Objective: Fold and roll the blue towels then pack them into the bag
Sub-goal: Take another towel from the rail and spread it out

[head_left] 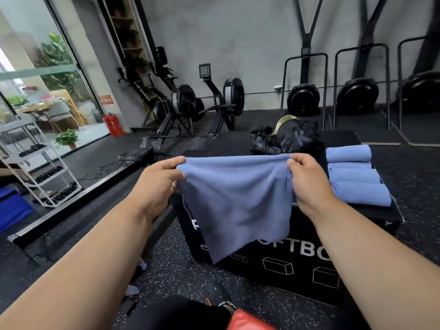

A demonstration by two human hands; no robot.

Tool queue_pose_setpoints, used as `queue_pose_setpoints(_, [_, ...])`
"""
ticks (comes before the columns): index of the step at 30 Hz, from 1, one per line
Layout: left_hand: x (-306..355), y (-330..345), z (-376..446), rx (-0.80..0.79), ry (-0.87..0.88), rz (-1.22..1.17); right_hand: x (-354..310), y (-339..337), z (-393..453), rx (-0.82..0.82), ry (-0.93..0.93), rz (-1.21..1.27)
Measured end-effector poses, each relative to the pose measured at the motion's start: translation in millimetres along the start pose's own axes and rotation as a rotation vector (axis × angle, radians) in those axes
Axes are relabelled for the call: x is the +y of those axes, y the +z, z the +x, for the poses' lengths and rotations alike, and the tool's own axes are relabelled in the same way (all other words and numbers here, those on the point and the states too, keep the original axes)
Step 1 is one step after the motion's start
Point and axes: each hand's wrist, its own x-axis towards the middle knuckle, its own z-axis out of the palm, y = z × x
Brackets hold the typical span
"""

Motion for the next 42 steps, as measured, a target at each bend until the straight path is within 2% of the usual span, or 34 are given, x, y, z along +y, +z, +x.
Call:
queue_pose_setpoints(7, [4, 15, 4, -0.045, 0.023, -0.025, -14, -25, 7, 0.092, -0.048, 0.021])
queue_pose_setpoints(10, [8, 25, 5, -0.083, 0.003, -0.086, -18, -32, 4, 0.037, -0.037, 0.046])
queue_pose_setpoints(15, [12, 46, -2, -0.197, 0.015, -0.071, -17, -33, 0, -0.076, -0.106, -0.110])
queue_pose_setpoints(19, [12, 47, 1, -0.192, 0.153, 0.116, -13, -42, 10, 0.010, -0.082, -0.115])
queue_pose_setpoints(25, [3, 39, 8, -0.164, 0.472, 0.725, -13, -57, 17, 0.081, -0.057, -0.068])
queue_pose_setpoints(29, [-8, 36, 22, -0.116, 0.563, 0.938, -14, -61, 21, 0.098, -0.023, -0.041])
queue_pose_setpoints(31, [-12, 37, 27, -0.129, 0.516, 0.870, -15, -62, 22, 0.088, -0.020, -0.020])
queue_pose_setpoints(37, [-24, 56, 49, -0.226, 0.297, 0.426, -9, -68, 32, 0.037, -0.011, 0.110])
queue_pose_setpoints(42, [-27, 82, 82, -0.201, 0.096, 0.087, -6, -70, 48, -0.002, -0.002, 0.192])
